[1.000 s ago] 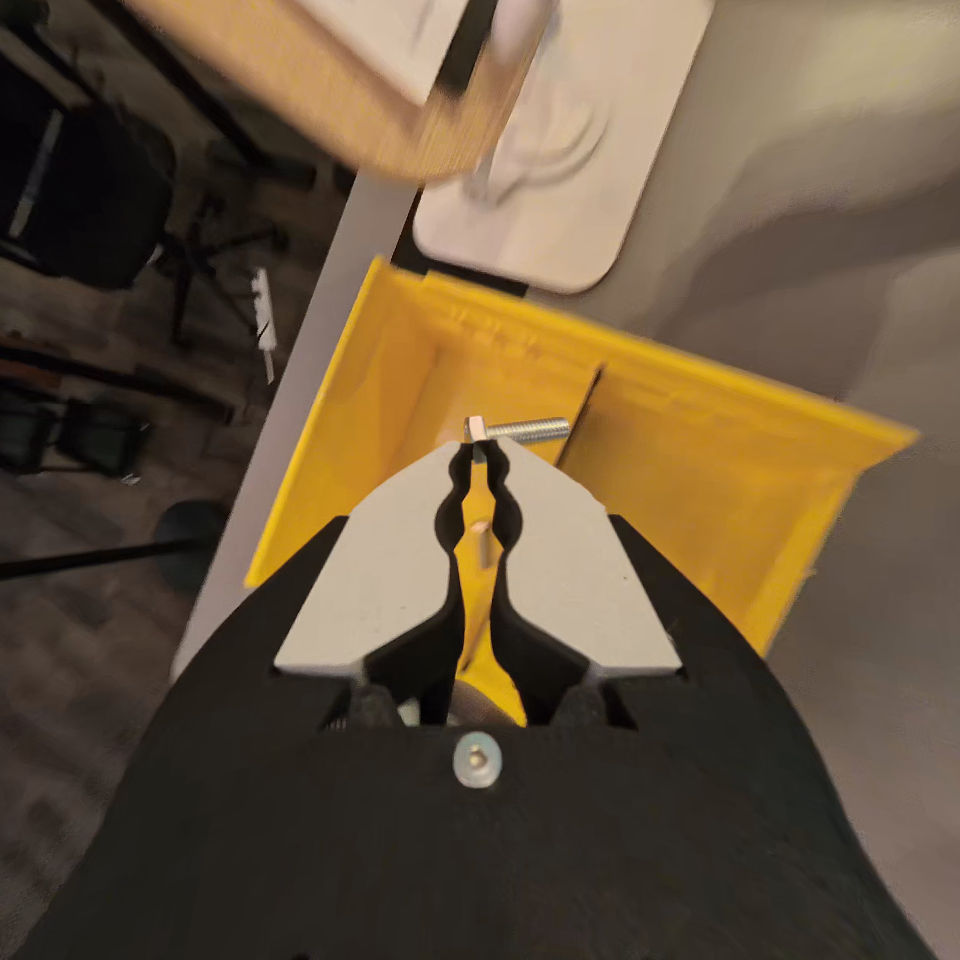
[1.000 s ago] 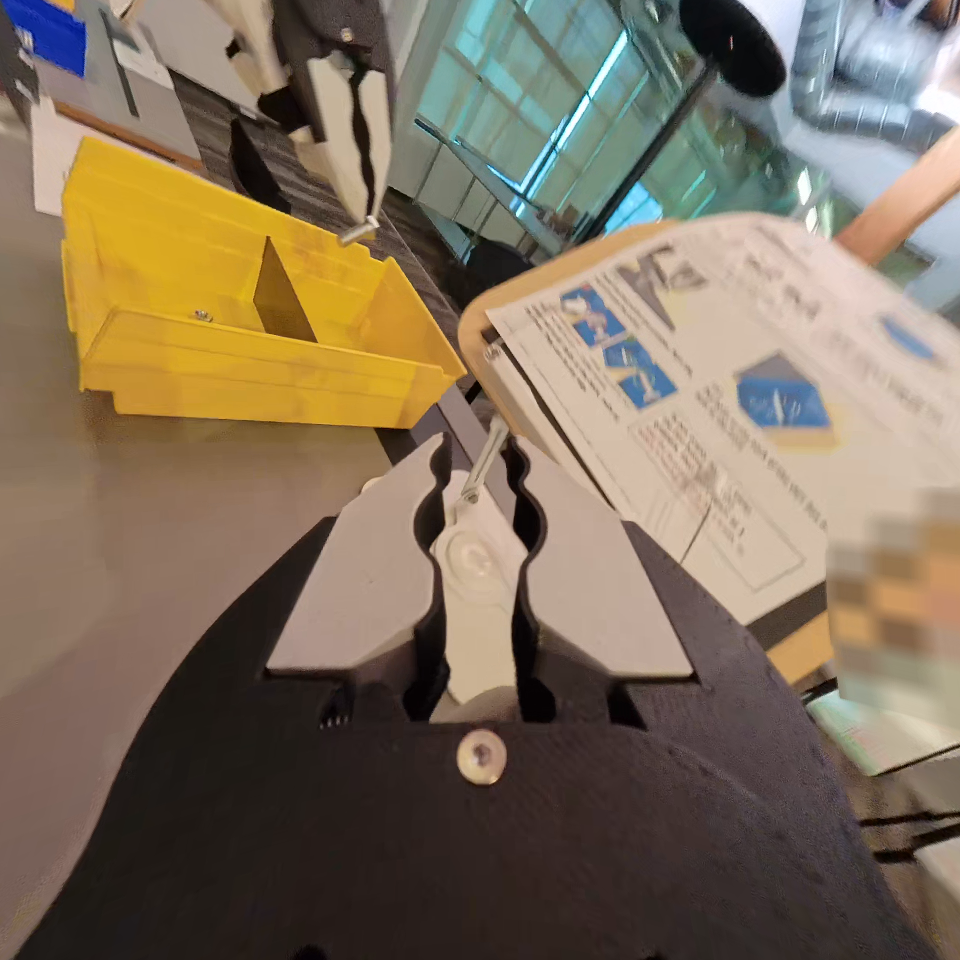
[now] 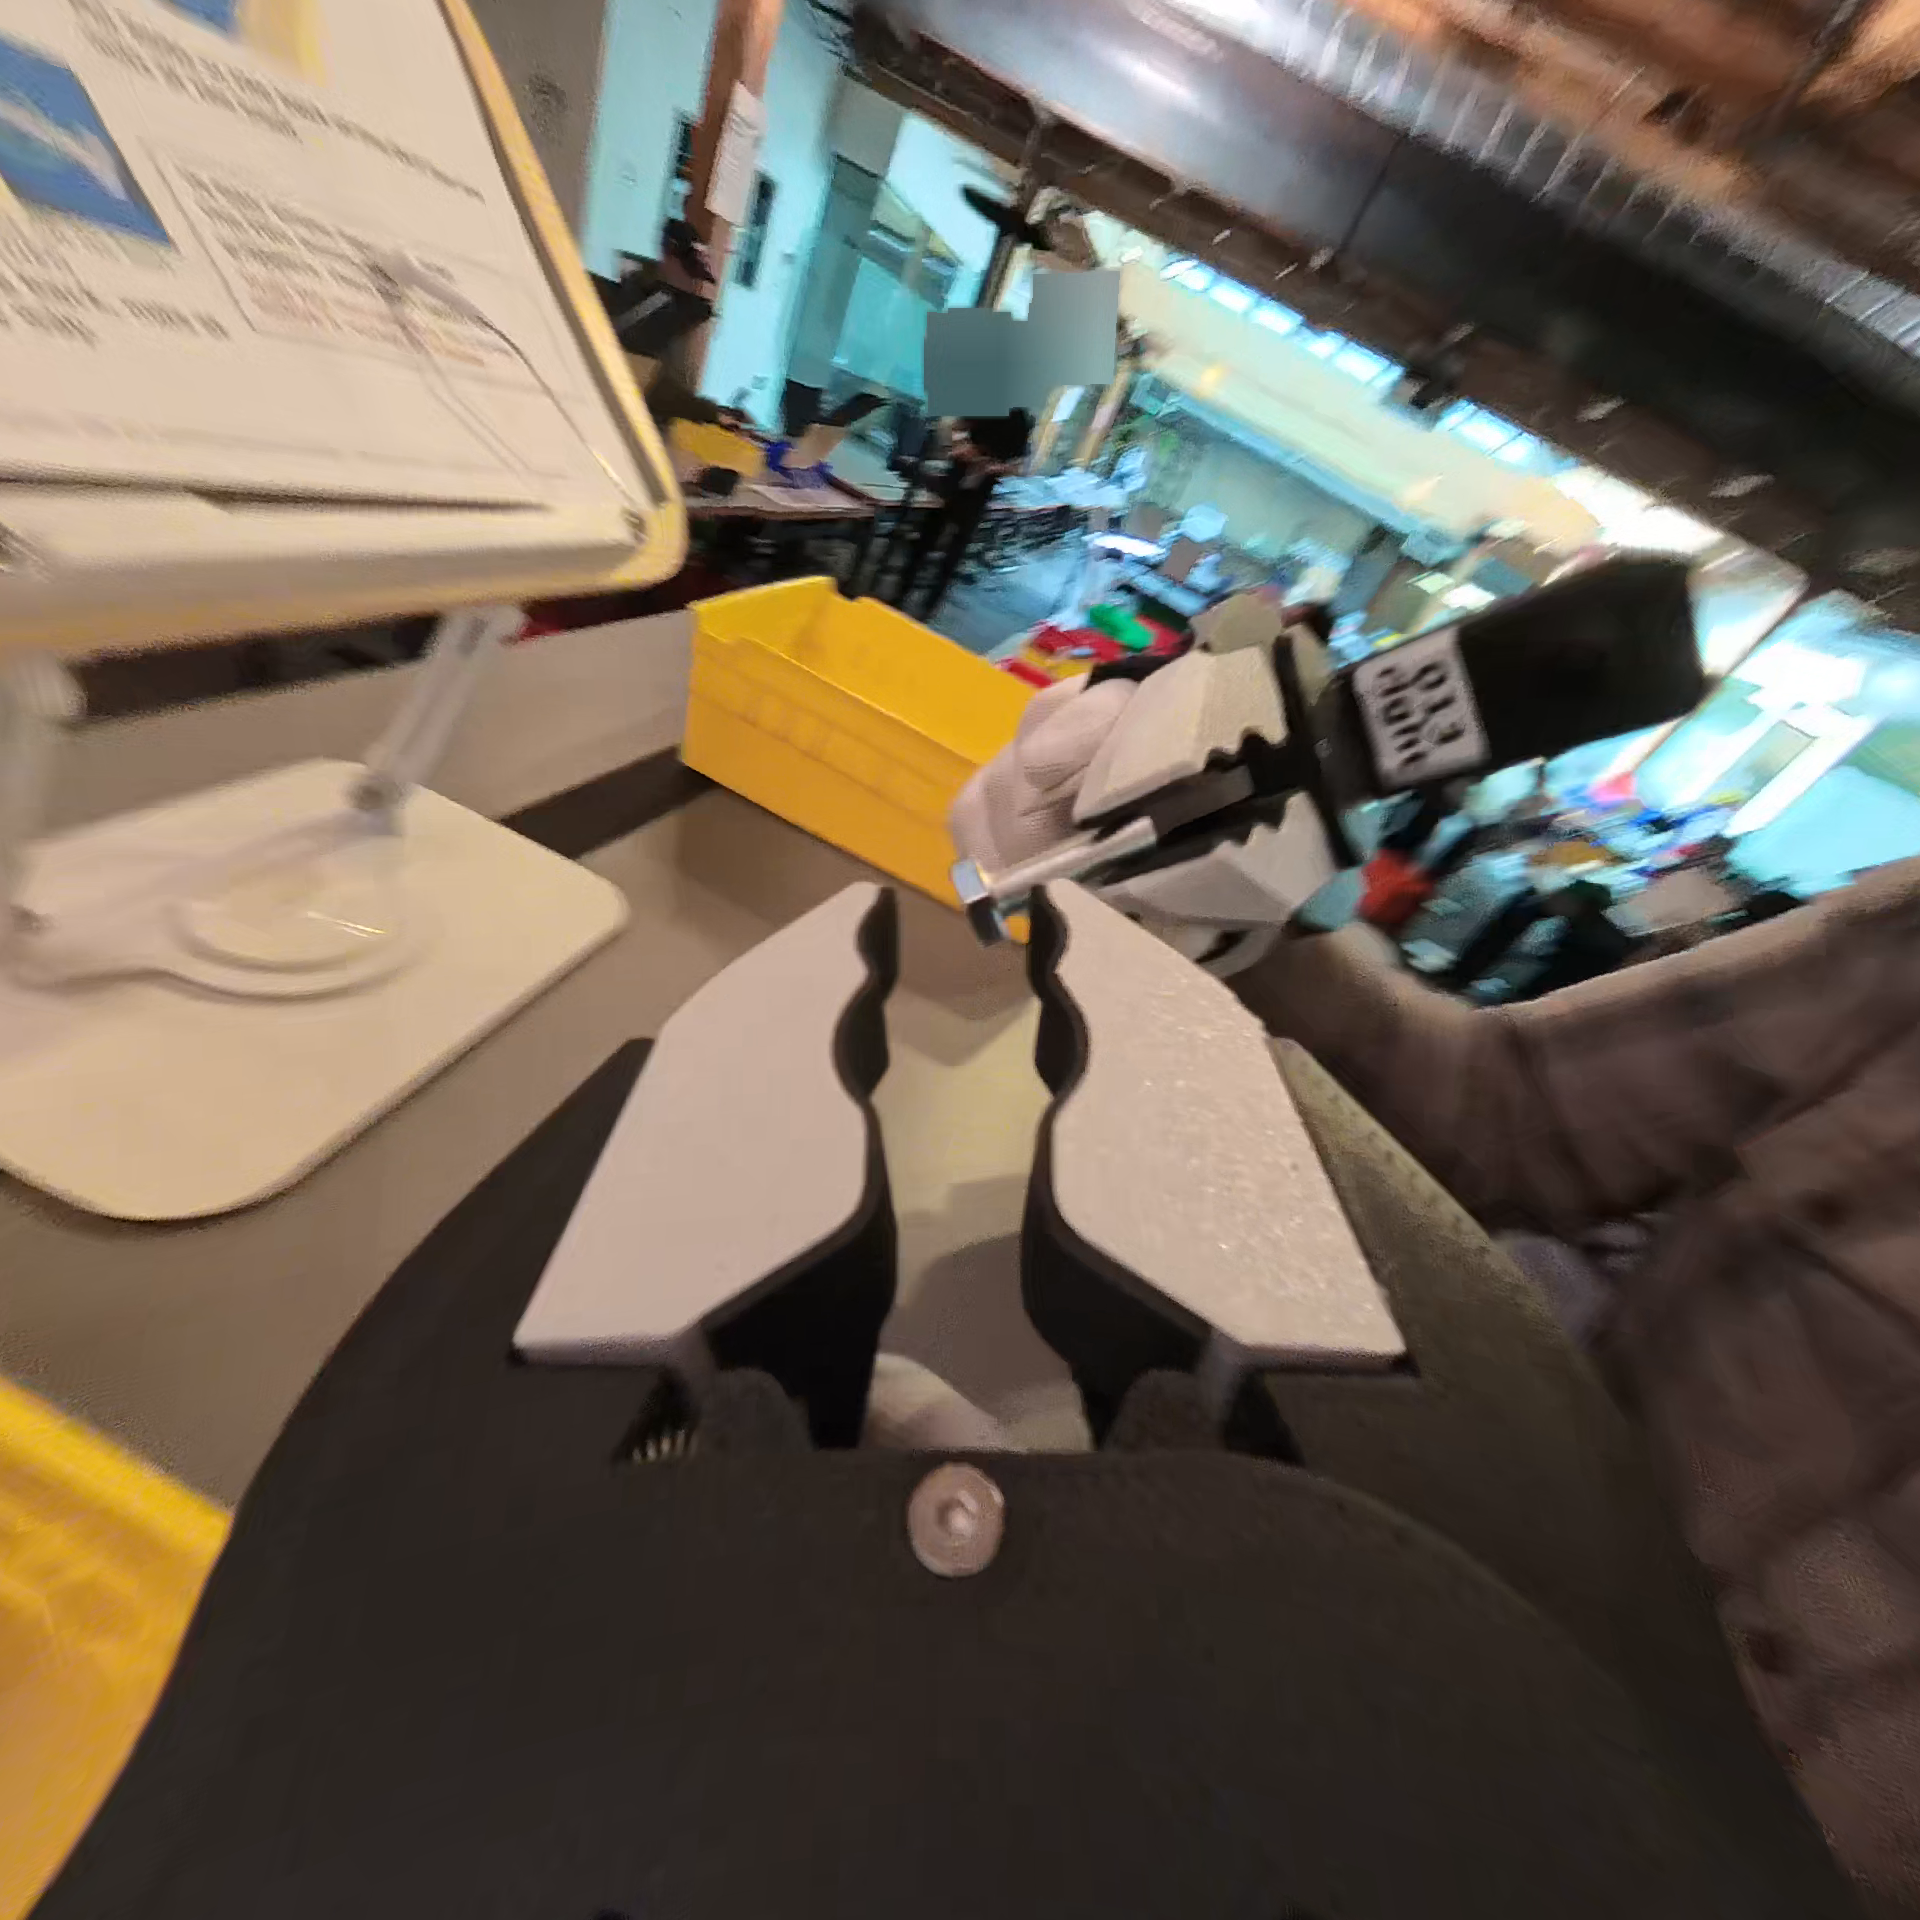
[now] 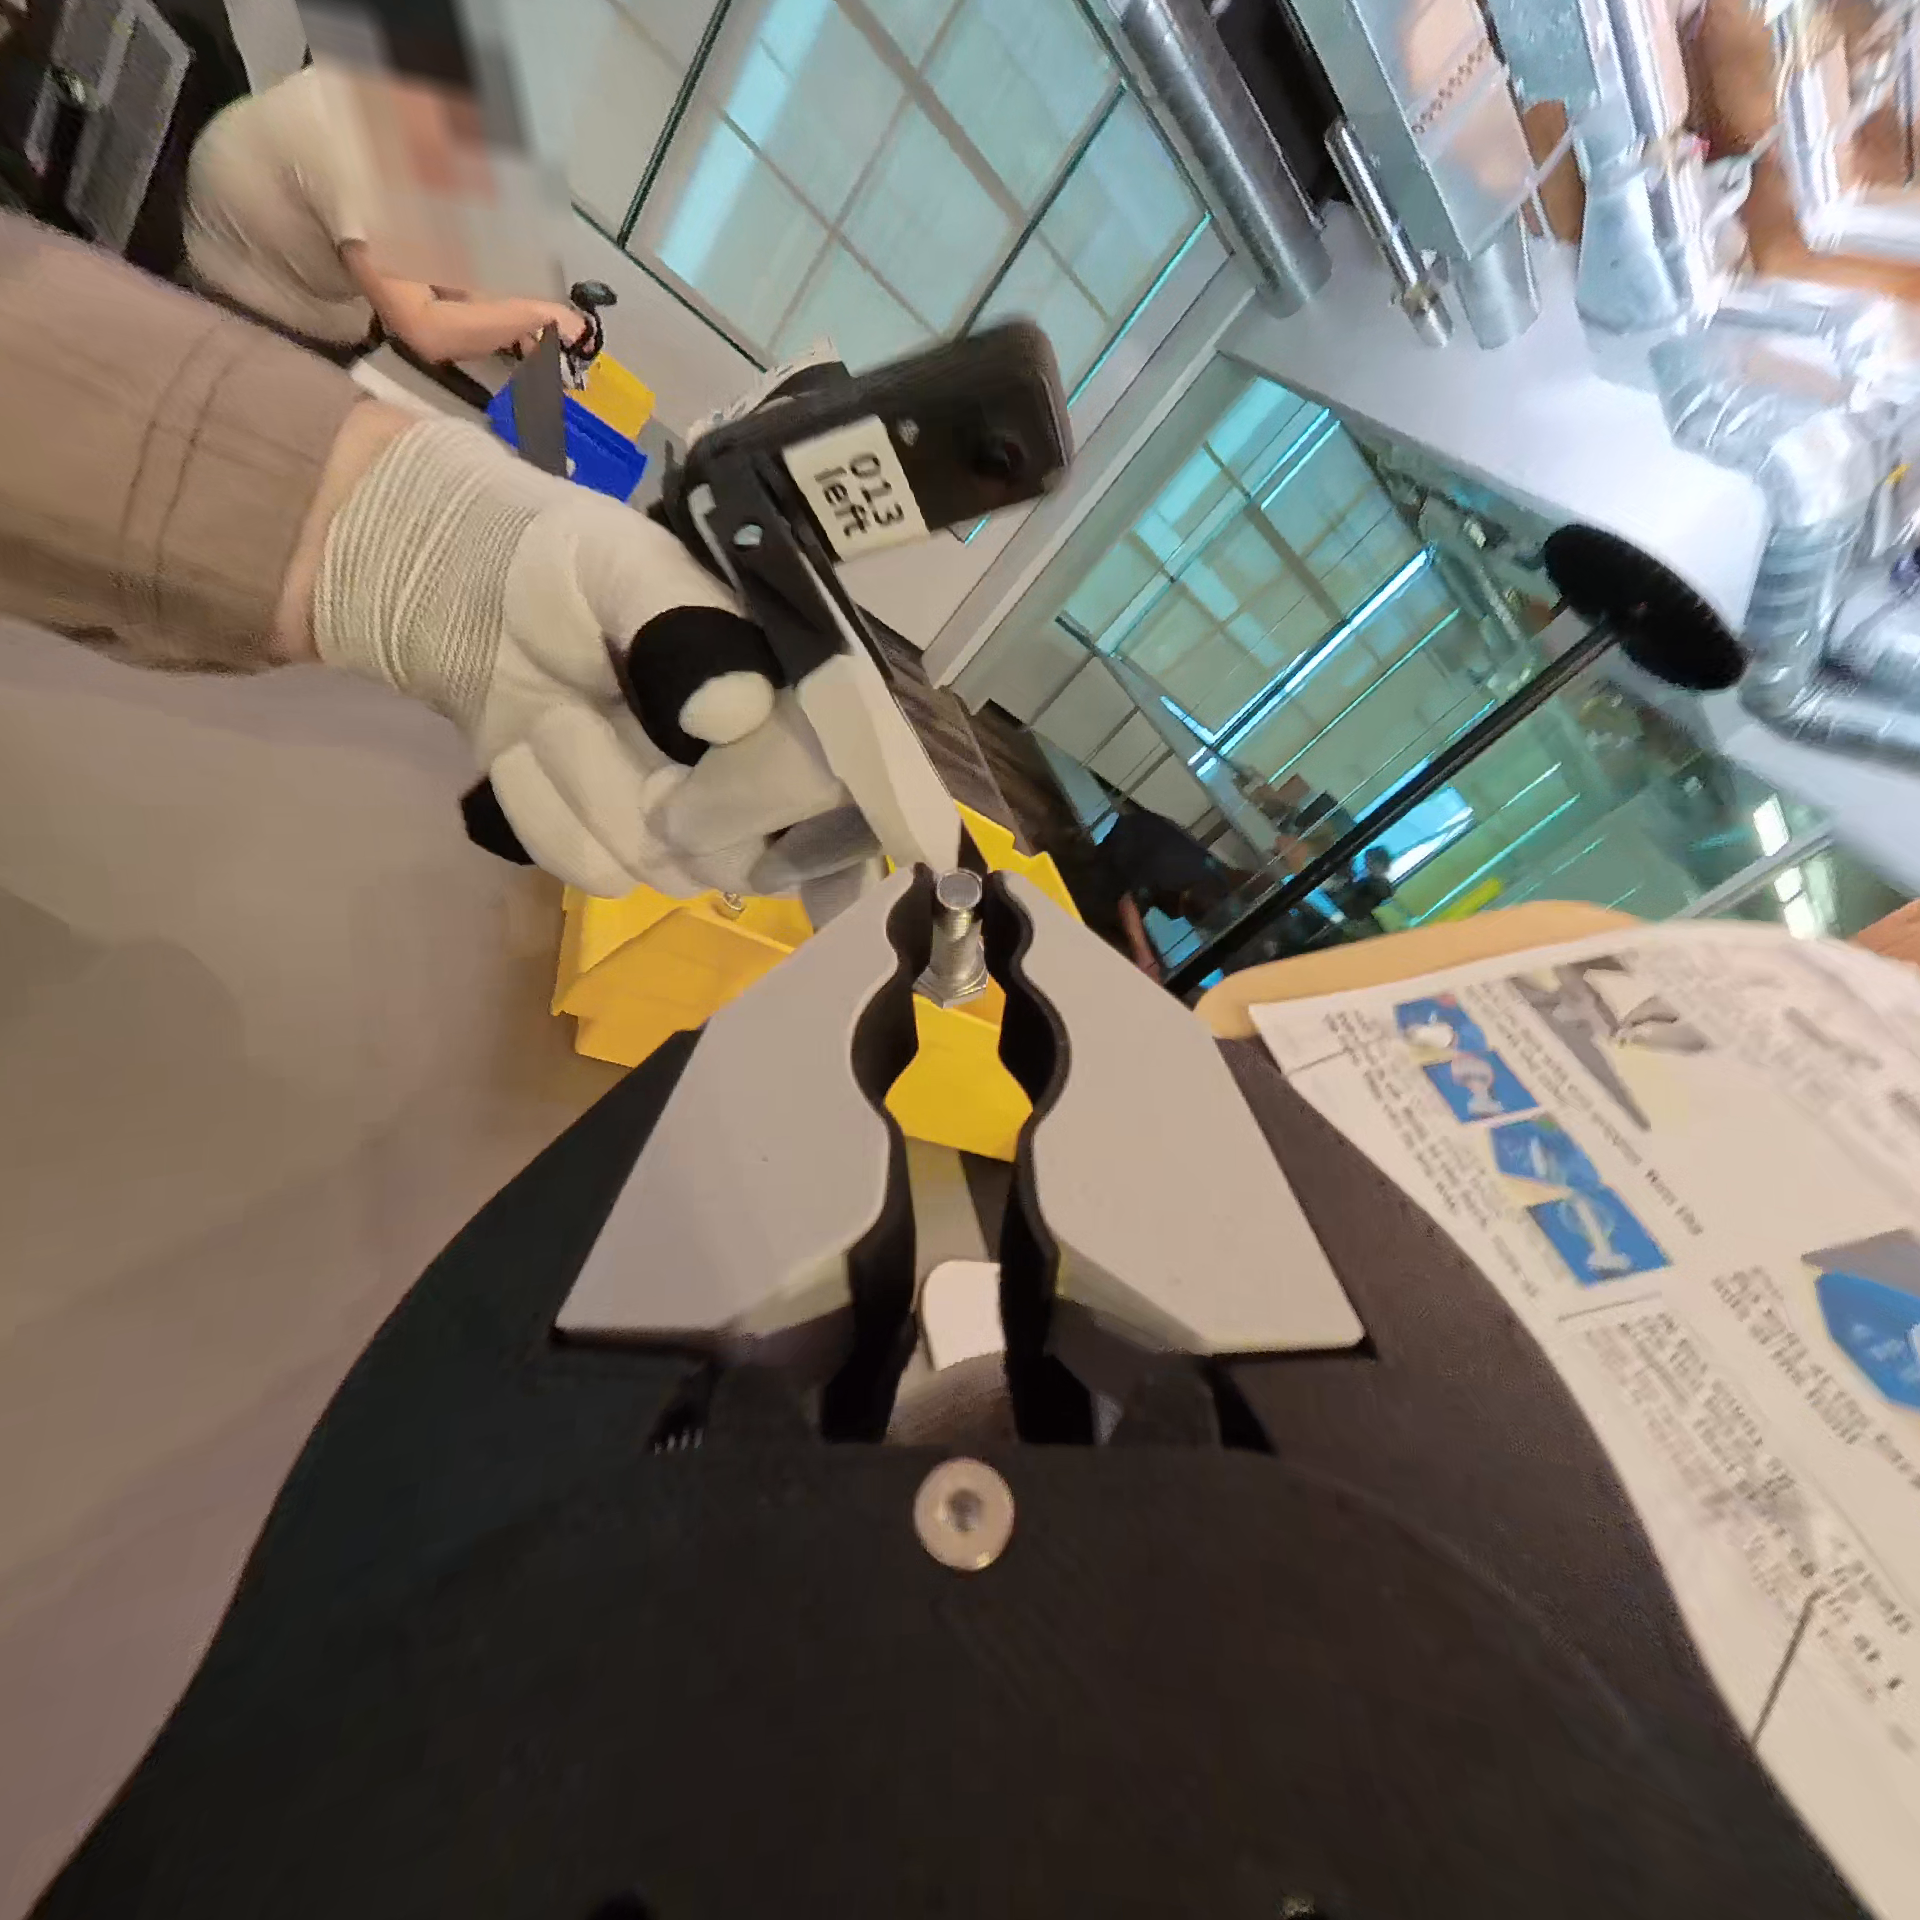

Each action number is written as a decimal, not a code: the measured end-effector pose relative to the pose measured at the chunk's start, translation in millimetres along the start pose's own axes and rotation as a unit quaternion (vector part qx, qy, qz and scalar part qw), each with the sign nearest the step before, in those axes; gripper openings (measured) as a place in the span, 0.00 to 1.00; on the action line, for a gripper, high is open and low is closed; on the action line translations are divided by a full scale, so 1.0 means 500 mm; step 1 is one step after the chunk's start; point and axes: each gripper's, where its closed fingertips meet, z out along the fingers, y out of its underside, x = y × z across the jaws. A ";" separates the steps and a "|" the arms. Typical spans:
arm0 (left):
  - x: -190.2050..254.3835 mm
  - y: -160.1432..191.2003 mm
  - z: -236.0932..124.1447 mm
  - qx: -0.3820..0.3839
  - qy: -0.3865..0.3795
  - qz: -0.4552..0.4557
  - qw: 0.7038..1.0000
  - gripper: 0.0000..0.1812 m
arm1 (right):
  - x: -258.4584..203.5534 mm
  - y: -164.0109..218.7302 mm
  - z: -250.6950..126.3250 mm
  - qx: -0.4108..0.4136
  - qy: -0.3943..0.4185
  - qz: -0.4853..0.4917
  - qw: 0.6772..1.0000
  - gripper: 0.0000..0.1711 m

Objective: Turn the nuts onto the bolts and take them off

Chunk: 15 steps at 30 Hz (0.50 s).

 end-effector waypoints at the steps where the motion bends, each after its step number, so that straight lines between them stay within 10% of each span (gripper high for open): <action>1: -0.014 -0.008 0.000 -0.005 -0.034 0.038 0.999 0.18 | 0.011 0.005 -0.006 -0.001 -0.001 0.027 1.000 0.04; 15: -0.058 0.101 0.122 -0.172 -0.141 0.315 0.923 0.31 | 0.039 0.105 -0.076 -0.039 -0.098 0.221 0.970 0.04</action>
